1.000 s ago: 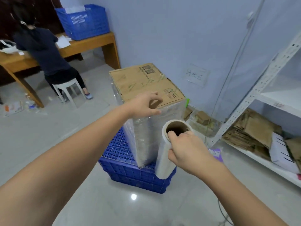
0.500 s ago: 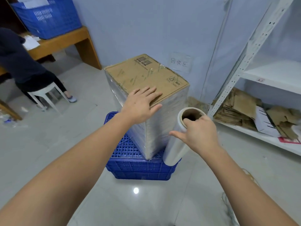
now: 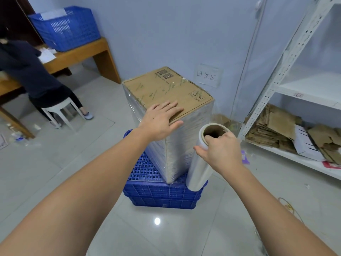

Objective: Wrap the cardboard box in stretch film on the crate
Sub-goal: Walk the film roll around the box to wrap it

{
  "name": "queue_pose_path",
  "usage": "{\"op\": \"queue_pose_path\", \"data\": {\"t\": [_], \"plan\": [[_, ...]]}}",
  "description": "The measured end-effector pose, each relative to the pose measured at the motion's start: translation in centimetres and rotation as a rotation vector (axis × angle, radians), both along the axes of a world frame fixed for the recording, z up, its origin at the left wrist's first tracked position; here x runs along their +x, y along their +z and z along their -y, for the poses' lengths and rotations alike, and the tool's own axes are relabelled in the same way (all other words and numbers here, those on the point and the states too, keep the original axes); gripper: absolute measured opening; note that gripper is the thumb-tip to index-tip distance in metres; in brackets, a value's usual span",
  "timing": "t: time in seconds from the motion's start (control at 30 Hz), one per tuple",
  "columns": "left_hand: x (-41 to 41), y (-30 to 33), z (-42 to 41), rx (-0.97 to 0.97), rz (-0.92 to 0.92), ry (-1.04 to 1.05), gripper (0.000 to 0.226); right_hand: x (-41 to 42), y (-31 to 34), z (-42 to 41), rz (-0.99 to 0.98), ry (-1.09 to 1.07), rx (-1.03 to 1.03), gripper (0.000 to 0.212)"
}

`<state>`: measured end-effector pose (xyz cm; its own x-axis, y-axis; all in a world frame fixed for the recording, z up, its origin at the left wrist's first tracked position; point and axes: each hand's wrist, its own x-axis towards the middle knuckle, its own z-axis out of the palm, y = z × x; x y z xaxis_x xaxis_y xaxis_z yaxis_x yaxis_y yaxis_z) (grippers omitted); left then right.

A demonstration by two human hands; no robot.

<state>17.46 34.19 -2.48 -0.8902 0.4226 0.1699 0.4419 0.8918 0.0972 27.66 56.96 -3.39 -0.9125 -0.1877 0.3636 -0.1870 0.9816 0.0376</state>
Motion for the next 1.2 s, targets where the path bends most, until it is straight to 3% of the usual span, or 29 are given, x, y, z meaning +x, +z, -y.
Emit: {"op": "queue_pose_path", "data": {"t": [0.3, 0.77, 0.9, 1.0, 1.1, 1.2], "plan": [[-0.4, -0.5, 0.1, 0.034, -0.010, 0.009, 0.064, -0.1, -0.4, -0.2, -0.048, 0.055, -0.049, 0.046], [-0.6, -0.2, 0.5, -0.025, 0.007, -0.057, 0.067, 1.0, 0.6, 0.8, 0.025, -0.051, 0.116, 0.049], [-0.5, 0.2, 0.6, -0.048, 0.035, -0.102, 0.067, 1.2, 1.8, 1.5, 0.190, -0.120, 0.161, 0.047], [-0.5, 0.4, 0.7, -0.047, 0.045, -0.126, 0.066, 1.8, 2.6, 3.4, 0.300, -0.254, 0.007, 0.035], [-0.5, 0.5, 0.8, -0.058, 0.058, -0.128, 0.067, 2.3, 2.3, 5.2, 0.275, -0.372, -0.037, 0.023], [-0.5, 0.5, 0.8, -0.056, 0.058, -0.144, 0.071, 2.3, 2.6, 6.2, 0.287, -0.417, -0.009, 0.038]]}}
